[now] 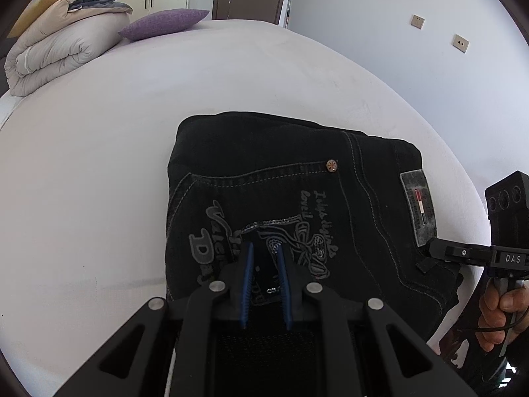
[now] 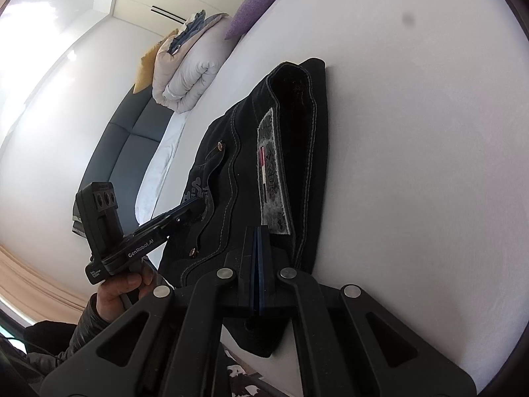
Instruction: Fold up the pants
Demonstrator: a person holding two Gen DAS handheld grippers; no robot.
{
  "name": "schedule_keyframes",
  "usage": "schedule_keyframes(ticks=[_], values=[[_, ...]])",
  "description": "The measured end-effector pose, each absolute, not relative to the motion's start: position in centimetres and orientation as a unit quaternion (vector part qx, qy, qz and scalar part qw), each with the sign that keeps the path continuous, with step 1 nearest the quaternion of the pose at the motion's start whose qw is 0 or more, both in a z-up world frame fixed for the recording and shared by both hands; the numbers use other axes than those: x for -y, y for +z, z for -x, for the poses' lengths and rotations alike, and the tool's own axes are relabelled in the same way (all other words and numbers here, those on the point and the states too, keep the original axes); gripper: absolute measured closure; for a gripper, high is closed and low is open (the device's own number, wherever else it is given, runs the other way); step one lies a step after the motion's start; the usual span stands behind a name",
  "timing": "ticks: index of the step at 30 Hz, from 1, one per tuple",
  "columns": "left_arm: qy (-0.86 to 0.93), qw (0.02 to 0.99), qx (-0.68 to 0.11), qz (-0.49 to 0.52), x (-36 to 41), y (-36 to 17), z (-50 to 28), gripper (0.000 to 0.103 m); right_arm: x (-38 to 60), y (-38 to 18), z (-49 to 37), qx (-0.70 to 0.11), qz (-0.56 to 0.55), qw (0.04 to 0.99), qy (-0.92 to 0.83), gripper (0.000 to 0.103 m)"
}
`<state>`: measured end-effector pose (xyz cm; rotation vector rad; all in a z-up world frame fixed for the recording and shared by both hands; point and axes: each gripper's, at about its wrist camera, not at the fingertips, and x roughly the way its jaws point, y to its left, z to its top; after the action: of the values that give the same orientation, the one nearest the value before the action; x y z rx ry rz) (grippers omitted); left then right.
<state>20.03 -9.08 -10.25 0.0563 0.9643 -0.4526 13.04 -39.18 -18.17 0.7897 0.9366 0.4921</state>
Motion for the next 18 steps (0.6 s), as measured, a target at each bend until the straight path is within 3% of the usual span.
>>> schedule_keyframes(ticks=[7, 9, 10, 12, 13, 14, 18], values=[[-0.218, 0.862, -0.456, -0.021, 8.8, -10.3, -19.8, 0.086, 39.6, -16.9, -10.3, -0.415, -0.349, 0.812, 0.216, 0.100], [-0.223, 0.864, -0.452, -0.011, 8.5, -10.0, -19.5, 0.076, 39.4, -15.7, -9.8, -0.419, -0.317, 0.827, 0.201, 0.096], [-0.225, 0.866, -0.446, -0.007, 8.2, -9.6, -19.3, 0.071, 39.4, -14.9, -9.5, -0.421, -0.297, 0.835, 0.190, 0.086], [-0.225, 0.872, -0.434, -0.002, 7.5, -8.7, -18.2, 0.055, 40.2, -13.9, -9.2, -0.416, -0.281, 0.844, 0.187, 0.055], [-0.221, 0.876, -0.428, 0.004, 7.0, -8.2, -17.8, 0.052, 40.7, -13.1, -9.0, -0.406, -0.280, 0.850, 0.184, 0.030], [-0.219, 0.881, -0.420, 0.012, 6.3, -7.6, -17.6, 0.045, 41.1, -12.5, -8.8, -0.394, -0.283, 0.855, 0.181, 0.023], [-0.205, 0.895, -0.394, 0.049, 3.1, -5.5, -17.9, 0.029, 42.7, -11.0, -9.7, -0.380, -0.309, 0.851, 0.189, 0.023]])
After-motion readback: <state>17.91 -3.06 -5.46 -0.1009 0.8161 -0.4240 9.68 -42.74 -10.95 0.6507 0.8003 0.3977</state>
